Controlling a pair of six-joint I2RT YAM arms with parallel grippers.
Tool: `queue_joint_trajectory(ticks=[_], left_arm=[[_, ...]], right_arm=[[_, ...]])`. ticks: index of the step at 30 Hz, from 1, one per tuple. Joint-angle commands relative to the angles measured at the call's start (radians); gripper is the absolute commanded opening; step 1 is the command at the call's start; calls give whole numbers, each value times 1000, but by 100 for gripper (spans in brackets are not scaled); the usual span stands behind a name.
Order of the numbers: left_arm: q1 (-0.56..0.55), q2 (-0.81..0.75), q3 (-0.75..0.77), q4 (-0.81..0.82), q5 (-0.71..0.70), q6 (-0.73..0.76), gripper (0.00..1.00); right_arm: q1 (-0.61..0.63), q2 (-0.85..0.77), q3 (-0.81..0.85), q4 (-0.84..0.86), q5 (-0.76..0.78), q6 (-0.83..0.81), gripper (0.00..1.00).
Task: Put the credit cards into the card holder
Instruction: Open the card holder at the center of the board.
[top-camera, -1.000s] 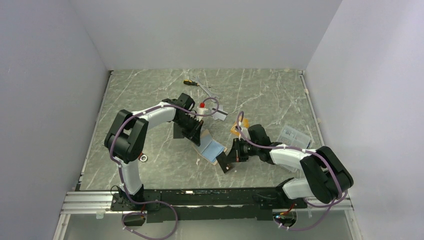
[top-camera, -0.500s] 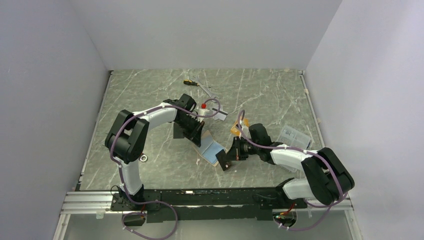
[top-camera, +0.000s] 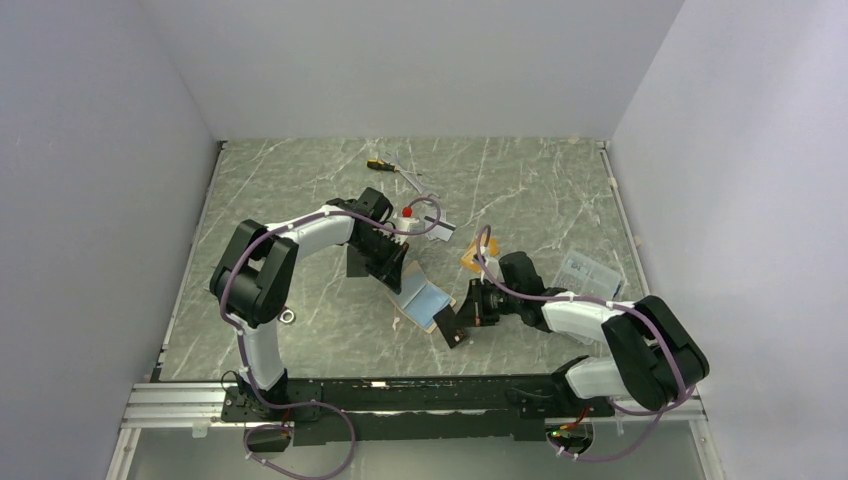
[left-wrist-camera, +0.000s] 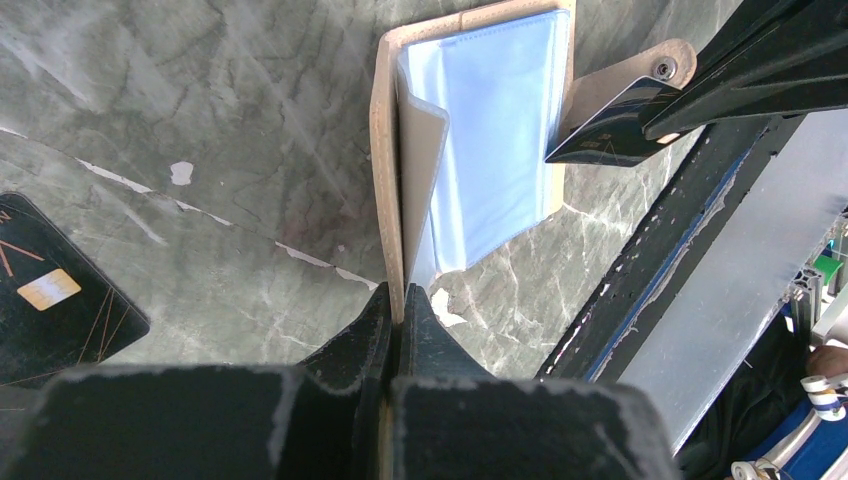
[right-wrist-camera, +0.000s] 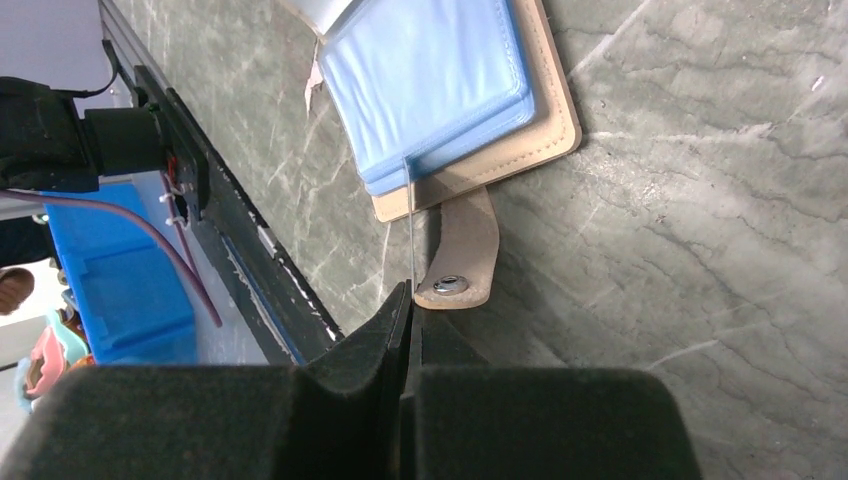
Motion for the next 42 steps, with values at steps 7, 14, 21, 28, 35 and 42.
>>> queue_joint_trajectory(ticks=[7, 14, 21, 28, 35, 42], left_arm=[[-4, -33, 7, 0, -2, 18, 0], [-7, -30, 12, -5, -1, 21, 0], [-7, -38, 6, -2, 1, 20, 0], [-6, -39, 6, -2, 5, 20, 0], [-6, -41, 6, -1, 8, 23, 0], [-6, -50, 2, 0, 6, 24, 0]], right_arm=[[-9, 3, 8, 33, -6, 0, 0], [-10, 28, 9, 21, -14, -1, 0], [-11, 58, 12, 40, -19, 10, 0], [-19, 55, 9, 74, -26, 24, 0], [-31, 50, 2, 116, -43, 36, 0], [-39, 58, 5, 160, -63, 50, 0]])
